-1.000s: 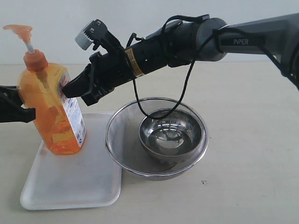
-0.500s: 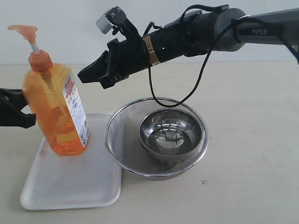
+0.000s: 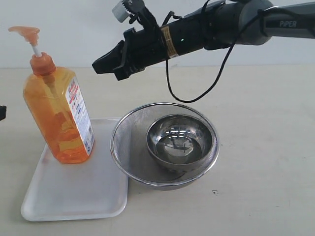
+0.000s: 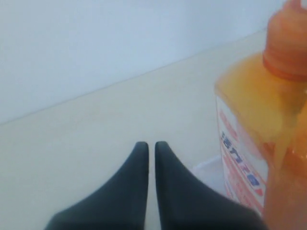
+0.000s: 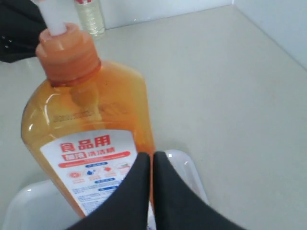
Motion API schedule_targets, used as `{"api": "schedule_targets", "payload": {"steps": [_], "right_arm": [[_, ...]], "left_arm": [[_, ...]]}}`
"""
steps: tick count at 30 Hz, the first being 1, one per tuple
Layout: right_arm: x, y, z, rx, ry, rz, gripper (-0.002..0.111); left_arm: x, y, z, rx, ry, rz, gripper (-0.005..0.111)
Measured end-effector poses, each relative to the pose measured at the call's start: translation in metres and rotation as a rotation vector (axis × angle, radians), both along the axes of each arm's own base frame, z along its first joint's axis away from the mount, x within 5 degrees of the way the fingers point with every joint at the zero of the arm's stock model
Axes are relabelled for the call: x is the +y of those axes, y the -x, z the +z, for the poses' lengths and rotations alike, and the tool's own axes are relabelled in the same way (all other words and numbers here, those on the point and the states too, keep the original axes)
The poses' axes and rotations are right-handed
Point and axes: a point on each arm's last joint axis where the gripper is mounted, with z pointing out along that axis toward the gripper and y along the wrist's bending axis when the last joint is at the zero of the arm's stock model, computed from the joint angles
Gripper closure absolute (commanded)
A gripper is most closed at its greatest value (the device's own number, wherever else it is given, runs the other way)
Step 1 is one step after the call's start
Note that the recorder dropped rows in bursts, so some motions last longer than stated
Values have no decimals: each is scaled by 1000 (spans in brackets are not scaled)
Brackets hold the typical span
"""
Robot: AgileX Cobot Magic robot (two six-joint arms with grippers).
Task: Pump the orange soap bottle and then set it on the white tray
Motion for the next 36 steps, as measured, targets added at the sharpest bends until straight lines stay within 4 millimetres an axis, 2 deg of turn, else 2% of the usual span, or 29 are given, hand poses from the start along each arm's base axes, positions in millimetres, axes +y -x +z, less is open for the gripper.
{"api": "schedule_targets", "payload": {"steps": [7, 13, 20, 24, 29, 33, 36], "right_arm": [[-31, -9, 38, -84, -31, -79, 108], [-45, 5, 80, -156, -76, -56, 108], [-62, 18, 119, -232, -110, -71, 108], [-79, 22, 135, -260, -121, -108, 108], [-108, 29, 141, -260, -107, -188, 108], [-127, 40, 142, -256, -92, -238, 108], [-134, 51, 141, -276, -75, -263, 108]], "left_arm": [[2, 27, 43, -189, -4, 39, 102], [5, 62, 70, -274, -8, 122, 102], [5, 117, 100, -453, 20, 194, 102], [9, 143, 102, -469, 42, 272, 102], [8, 169, 104, -523, 104, 303, 102], [6, 177, 101, -506, 118, 290, 102], [1, 177, 95, -434, 114, 245, 102]]}}
